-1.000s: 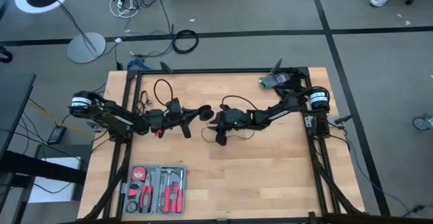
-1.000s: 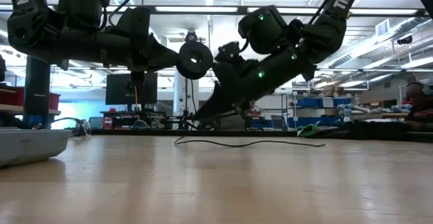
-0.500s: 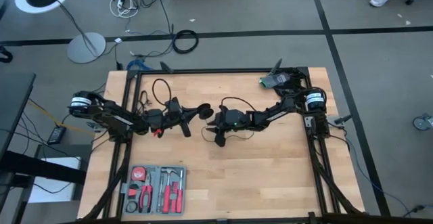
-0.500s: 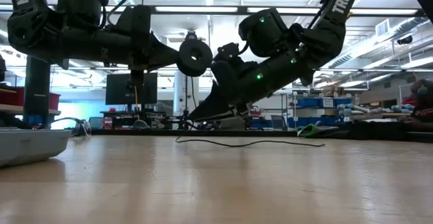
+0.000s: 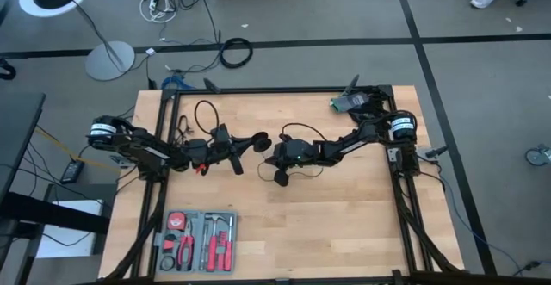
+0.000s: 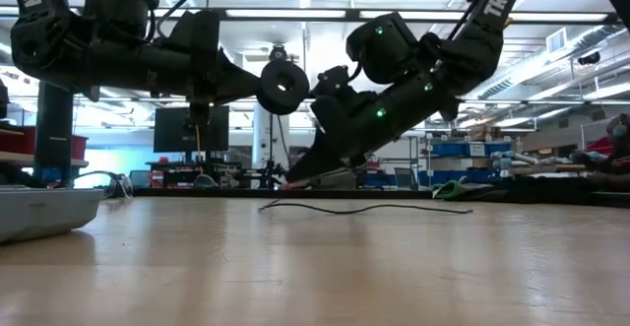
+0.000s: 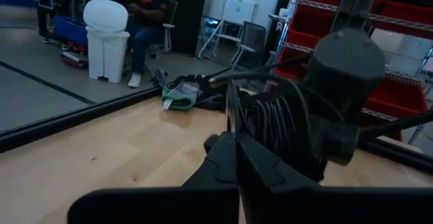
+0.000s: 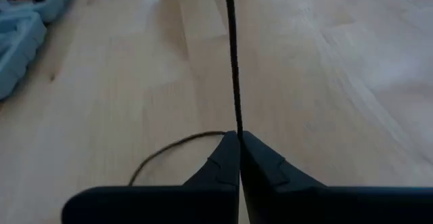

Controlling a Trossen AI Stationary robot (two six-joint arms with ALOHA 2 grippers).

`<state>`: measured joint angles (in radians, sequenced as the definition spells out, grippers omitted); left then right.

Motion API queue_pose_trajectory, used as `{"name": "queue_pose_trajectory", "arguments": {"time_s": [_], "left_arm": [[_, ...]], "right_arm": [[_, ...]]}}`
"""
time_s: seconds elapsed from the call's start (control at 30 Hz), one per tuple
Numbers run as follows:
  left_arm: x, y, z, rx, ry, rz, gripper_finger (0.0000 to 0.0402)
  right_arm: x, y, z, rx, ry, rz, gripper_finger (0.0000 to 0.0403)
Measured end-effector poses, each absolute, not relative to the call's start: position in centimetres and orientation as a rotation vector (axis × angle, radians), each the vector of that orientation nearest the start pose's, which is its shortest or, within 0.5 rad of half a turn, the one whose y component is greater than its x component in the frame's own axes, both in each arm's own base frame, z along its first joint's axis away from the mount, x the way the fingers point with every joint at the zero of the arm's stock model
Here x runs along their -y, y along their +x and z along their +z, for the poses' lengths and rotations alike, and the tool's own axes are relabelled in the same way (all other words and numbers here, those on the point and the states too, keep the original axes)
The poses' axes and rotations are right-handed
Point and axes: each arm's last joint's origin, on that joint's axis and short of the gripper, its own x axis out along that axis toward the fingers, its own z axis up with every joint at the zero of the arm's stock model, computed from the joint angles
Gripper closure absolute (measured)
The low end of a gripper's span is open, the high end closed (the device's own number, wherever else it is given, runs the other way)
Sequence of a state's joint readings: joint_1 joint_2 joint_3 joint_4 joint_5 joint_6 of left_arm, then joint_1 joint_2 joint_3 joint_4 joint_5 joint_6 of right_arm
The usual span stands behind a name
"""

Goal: Coil cords
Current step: Coil the black wire on the spool

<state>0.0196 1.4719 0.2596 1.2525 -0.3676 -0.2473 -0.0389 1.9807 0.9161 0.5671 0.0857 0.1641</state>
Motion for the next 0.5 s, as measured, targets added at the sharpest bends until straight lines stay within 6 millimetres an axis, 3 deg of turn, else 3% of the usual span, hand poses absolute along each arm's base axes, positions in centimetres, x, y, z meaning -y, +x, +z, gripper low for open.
{"name": "queue_pose_trajectory", "arguments": {"time_s": [0.2, 0.5], "left_arm": [[-1.5, 23.0, 15.9, 0.063, -0.247, 0.383, 0.0401], [-1.5, 23.0, 15.2, -0.016, -0.235, 0.388, 0.0401]], "right_arm": [[2.6, 36.4, 13.6, -0.615, 0.145, -0.294, 0.0401], [3.3, 33.9, 19.8, -0.555, 0.158, -0.349, 0.0402]]}}
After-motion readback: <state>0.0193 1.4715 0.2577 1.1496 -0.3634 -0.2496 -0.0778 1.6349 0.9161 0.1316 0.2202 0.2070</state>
